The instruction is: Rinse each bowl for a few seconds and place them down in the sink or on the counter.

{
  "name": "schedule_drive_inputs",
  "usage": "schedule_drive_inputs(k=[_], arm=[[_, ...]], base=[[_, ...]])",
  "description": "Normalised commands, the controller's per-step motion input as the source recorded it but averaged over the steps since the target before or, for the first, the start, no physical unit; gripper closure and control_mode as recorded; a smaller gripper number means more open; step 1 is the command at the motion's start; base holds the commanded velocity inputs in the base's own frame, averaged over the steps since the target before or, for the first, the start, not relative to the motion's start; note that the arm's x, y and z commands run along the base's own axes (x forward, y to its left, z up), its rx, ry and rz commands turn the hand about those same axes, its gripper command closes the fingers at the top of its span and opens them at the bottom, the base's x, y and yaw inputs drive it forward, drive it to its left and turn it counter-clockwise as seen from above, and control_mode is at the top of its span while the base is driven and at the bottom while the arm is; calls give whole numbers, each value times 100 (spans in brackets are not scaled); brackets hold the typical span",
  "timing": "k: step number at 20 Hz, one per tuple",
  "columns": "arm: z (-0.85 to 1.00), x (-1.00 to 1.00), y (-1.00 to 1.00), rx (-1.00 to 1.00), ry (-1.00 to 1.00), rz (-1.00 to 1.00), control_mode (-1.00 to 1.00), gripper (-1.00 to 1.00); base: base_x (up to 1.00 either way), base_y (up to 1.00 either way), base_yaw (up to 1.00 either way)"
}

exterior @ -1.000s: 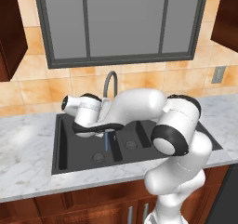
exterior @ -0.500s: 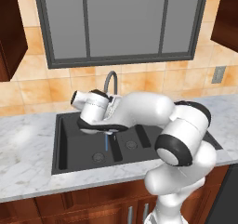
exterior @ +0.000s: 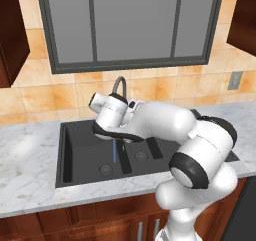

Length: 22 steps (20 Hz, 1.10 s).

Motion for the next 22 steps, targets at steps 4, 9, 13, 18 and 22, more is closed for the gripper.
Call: schedule_drive_inputs(k=[4, 9, 13, 18, 22], arm=[[0, 5, -30, 0, 0, -12, -100, 100], [0, 12, -36, 0, 2, -10, -100, 100], [-2, 5, -32, 0, 1, -7, -100, 100], [-2, 0, -37, 0, 0, -4, -100, 100], [-3, 0, -40, 0, 0, -1, -100, 100]], base=[[0, 0, 0], [0, 0, 0], [0, 0, 0], [0, 0, 0], [0, 0, 0]])
